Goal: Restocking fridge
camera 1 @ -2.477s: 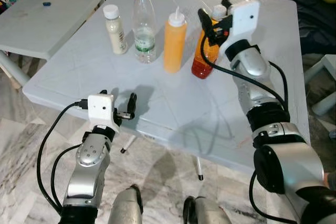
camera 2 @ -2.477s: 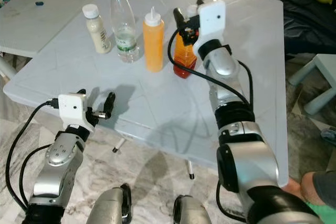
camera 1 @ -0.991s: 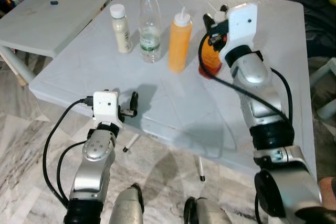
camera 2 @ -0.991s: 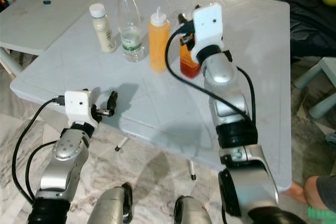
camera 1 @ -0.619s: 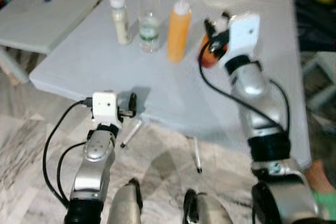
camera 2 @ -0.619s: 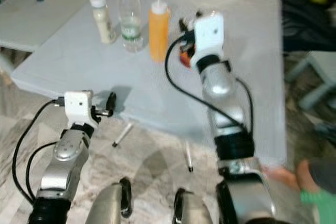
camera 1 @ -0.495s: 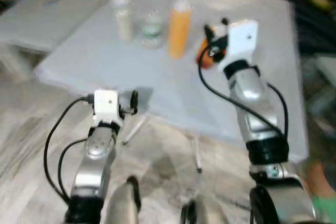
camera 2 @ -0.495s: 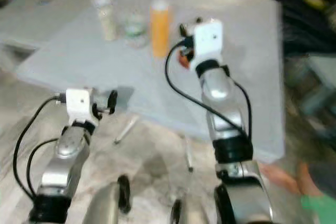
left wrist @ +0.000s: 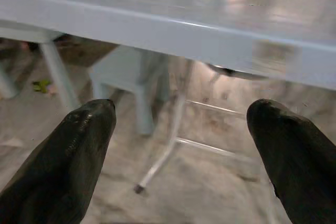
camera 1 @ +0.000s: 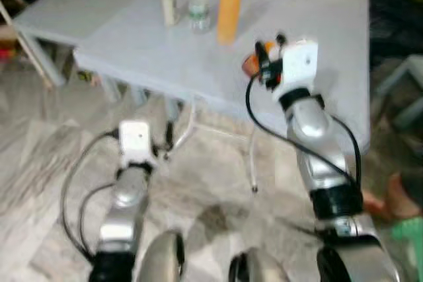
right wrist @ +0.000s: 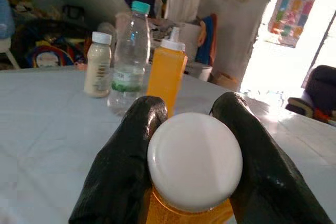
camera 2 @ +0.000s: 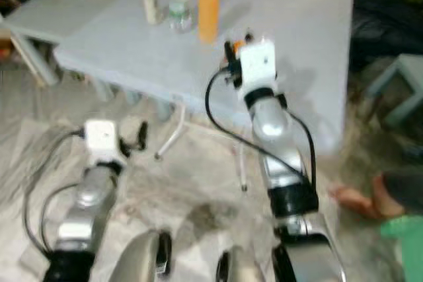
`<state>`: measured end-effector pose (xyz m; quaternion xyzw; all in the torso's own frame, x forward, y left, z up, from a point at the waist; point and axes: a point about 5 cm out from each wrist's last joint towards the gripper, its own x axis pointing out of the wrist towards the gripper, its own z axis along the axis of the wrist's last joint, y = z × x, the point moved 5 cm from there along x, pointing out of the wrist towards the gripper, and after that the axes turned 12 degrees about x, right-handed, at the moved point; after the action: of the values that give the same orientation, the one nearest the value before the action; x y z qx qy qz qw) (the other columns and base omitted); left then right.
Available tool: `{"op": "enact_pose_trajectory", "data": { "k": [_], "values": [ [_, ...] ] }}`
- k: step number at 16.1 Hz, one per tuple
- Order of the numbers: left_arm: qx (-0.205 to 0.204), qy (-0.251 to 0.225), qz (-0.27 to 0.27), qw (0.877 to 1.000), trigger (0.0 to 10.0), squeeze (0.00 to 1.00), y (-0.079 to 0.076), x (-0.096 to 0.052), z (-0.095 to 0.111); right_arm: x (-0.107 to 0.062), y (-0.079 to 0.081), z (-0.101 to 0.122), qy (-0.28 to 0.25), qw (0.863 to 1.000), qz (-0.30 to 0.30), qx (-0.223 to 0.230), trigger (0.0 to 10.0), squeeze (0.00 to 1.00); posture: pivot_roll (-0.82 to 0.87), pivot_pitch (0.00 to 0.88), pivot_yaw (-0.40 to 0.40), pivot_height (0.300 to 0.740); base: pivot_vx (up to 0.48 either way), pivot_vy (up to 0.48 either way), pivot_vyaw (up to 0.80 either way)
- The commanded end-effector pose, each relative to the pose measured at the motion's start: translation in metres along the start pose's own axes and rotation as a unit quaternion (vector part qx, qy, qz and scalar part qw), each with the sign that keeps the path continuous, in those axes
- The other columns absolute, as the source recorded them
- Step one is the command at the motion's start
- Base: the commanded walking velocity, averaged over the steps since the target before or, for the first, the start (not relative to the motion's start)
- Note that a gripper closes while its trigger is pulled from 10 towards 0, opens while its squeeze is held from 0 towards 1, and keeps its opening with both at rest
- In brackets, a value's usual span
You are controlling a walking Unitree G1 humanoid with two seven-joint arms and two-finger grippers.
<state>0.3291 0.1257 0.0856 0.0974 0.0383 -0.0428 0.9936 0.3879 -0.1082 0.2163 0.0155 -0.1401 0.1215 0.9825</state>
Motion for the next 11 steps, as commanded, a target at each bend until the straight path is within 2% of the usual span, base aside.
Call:
{"op": "enact_pose_trajectory", "data": {
  "k": [1, 4, 5, 8, 10, 11],
  "values": [
    [0.009, -0.004, 0.007, 1.0, 10.0, 0.0, 0.004, 0.002, 0.002, 0.0, 0.002, -0.001, 0.002, 1.0, -0.01, 0.021, 10.0, 0.0, 0.02, 0.083, -0.018, 0.74, -0.289, 0.0, 0.0],
    [0.006, -0.005, 0.009, 1.0, 10.0, 0.0, 0.002, 0.003, 0.001, 0.0, 0.004, 0.0, 0.0, 0.999, -0.004, 0.045, 10.0, 0.0, 0.01, 0.075, -0.031, 0.74, -0.289, 0.0, 0.0],
    [0.003, -0.003, 0.01, 1.0, 10.0, 0.0, 0.001, 0.003, -0.001, -0.002, 0.009, 0.003, -0.007, 0.998, 0.015, 0.054, 10.0, 0.0, 0.01, 0.067, -0.034, 0.74, -0.289, 0.0, 0.0],
    [-0.001, -0.004, 0.013, 1.0, 10.0, 0.0, 0.001, 0.003, -0.002, -0.013, 0.023, -0.004, -0.004, 0.998, 0.046, 0.046, 10.0, 0.0, 0.01, 0.064, -0.036, 0.74, -0.283, 0.0, 0.0],
    [0.0, -0.01, 0.019, 1.0, 10.0, 0.0, 0.003, 0.004, 0.0, -0.021, 0.024, -0.006, -0.005, 0.998, 0.045, 0.035, 10.0, 0.0, 0.01, 0.066, -0.038, 0.74, 0.0, 0.0, 0.0],
    [0.006, -0.009, 0.026, 1.0, 10.0, 0.0, 0.008, 0.003, -0.002, -0.031, 0.027, -0.015, 0.005, 0.998, 0.051, 0.028, 10.0, 0.0, 0.01, 0.063, -0.035, 0.74, 0.0, 0.0, 0.8]
  ]
}}
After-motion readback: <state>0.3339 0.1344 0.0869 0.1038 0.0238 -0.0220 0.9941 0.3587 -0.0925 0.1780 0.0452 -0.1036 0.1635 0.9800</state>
